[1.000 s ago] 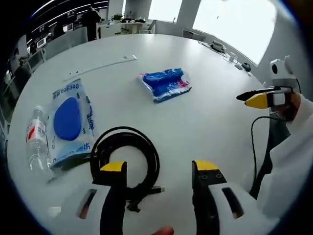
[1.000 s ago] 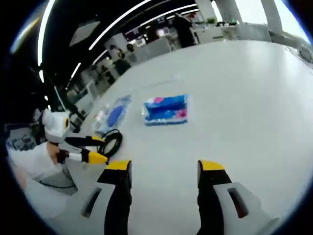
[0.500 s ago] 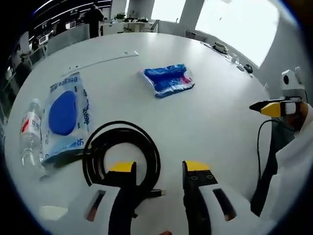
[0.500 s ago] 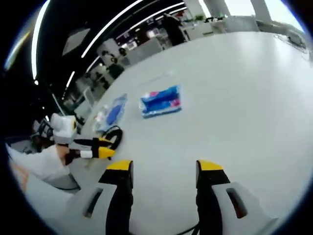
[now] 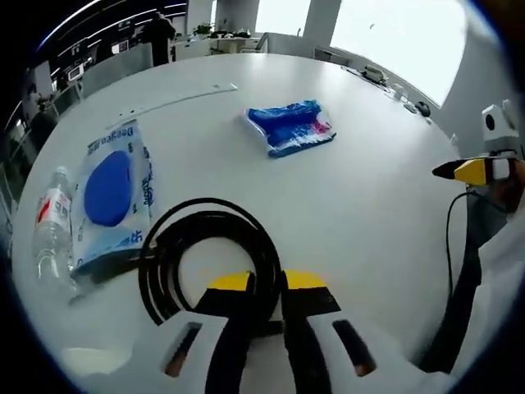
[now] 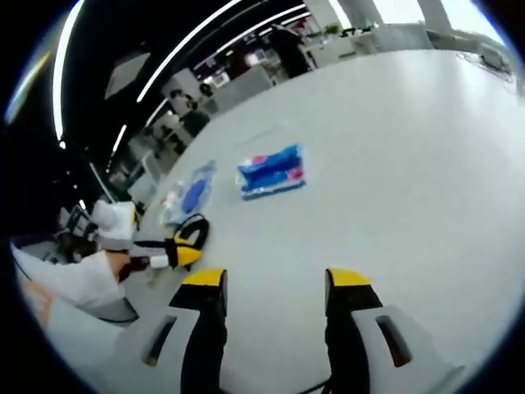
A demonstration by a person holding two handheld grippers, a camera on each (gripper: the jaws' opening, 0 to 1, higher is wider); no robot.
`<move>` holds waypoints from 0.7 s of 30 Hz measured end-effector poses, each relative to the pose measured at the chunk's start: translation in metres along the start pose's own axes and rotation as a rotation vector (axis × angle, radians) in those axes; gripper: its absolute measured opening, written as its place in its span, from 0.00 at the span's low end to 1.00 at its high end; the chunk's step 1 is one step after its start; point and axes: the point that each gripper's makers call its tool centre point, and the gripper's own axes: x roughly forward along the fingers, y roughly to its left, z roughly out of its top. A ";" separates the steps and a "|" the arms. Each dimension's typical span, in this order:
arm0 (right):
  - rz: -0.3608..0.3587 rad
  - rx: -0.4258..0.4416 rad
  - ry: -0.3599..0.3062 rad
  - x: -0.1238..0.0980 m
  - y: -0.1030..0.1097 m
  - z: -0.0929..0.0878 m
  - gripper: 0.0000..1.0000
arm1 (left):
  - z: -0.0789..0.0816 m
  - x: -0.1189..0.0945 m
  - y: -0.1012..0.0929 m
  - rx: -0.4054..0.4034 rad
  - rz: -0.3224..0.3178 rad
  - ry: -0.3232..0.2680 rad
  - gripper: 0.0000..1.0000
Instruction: Arrange the tabletop items into an orderly group along one side of the table until the central work area is clear of visible clutter.
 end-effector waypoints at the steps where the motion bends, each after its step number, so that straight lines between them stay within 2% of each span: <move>1: 0.001 0.007 0.000 0.000 -0.001 0.000 0.45 | 0.000 0.000 0.000 0.007 -0.003 0.001 0.09; 6: 0.005 0.013 -0.006 0.002 0.000 0.002 0.45 | 0.004 -0.004 -0.002 0.016 -0.013 -0.002 0.06; 9: 0.012 0.012 -0.009 0.003 0.002 0.004 0.45 | 0.008 -0.009 -0.005 -0.010 -0.032 -0.022 0.05; 15: 0.046 0.040 -0.018 0.005 0.009 0.005 0.43 | 0.026 -0.028 -0.015 -0.029 -0.075 -0.098 0.05; 17: 0.052 0.048 -0.019 0.006 0.010 0.004 0.43 | 0.037 -0.035 -0.018 -0.049 -0.086 -0.141 0.04; 18: 0.062 0.065 -0.025 0.007 0.010 0.004 0.43 | 0.045 -0.038 -0.023 -0.075 -0.106 -0.172 0.04; 20: 0.098 0.206 -0.059 0.008 0.011 0.007 0.43 | 0.055 -0.044 -0.028 -0.111 -0.132 -0.205 0.04; 21: 0.115 0.214 -0.060 0.008 0.013 0.006 0.43 | 0.060 -0.048 -0.032 -0.129 -0.148 -0.223 0.04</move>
